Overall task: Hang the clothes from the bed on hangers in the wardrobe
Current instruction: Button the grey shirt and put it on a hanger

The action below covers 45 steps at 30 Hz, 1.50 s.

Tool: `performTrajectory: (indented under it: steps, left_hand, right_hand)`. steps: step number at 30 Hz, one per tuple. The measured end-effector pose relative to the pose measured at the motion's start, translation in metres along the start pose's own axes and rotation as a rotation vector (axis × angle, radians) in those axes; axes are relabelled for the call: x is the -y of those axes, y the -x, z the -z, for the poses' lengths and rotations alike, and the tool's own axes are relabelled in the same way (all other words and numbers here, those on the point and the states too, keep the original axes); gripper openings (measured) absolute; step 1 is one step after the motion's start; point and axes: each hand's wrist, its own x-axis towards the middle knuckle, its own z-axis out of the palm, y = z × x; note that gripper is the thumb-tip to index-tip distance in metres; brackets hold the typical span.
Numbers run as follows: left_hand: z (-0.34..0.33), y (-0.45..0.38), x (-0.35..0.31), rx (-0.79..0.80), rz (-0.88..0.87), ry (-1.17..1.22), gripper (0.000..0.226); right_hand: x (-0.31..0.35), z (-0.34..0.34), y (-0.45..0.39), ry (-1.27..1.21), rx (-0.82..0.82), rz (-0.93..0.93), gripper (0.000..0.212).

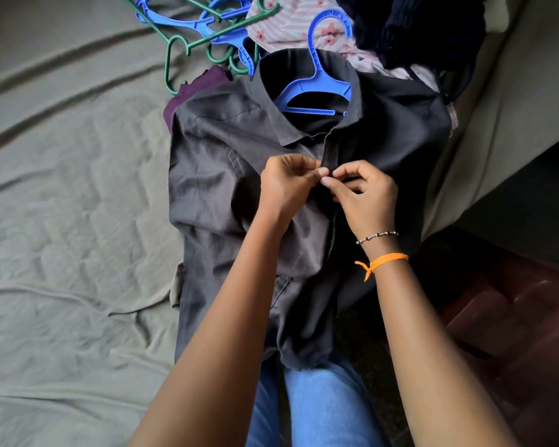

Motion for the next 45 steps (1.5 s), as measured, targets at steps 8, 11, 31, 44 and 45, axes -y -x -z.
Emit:
performTrajectory:
  steps: [8,11,31,44,45]
  left_hand:
    - [-0.003,0.003,0.006,-0.057,-0.045,-0.029,0.022]
    - [-0.001,0.005,0.01,-0.017,-0.068,0.016,0.024]
    - [-0.014,-0.033,-0.015,-0.257,-0.479,-1.098,0.044]
    - [-0.008,-0.049,-0.042,-0.154,-0.268,-0.725,0.018]
    - [-0.004,-0.048,-0.044,-0.122,-0.27,-0.673,0.016]
  right_hand:
    - [-0.004,-0.002,0.001,0.15,-0.017,0.187,0.008]
    - [0.002,0.002,-0.003,0.106,0.052,0.061,0.01]
    - [0.014,0.004,-0.055,-0.137,-0.12,-0.212,0.017]
    - [0.019,0.011,-0.068,-0.095,-0.068,-0.046,0.016]
    - [0.021,0.009,-0.067,-0.104,-0.046,-0.041,0.019]
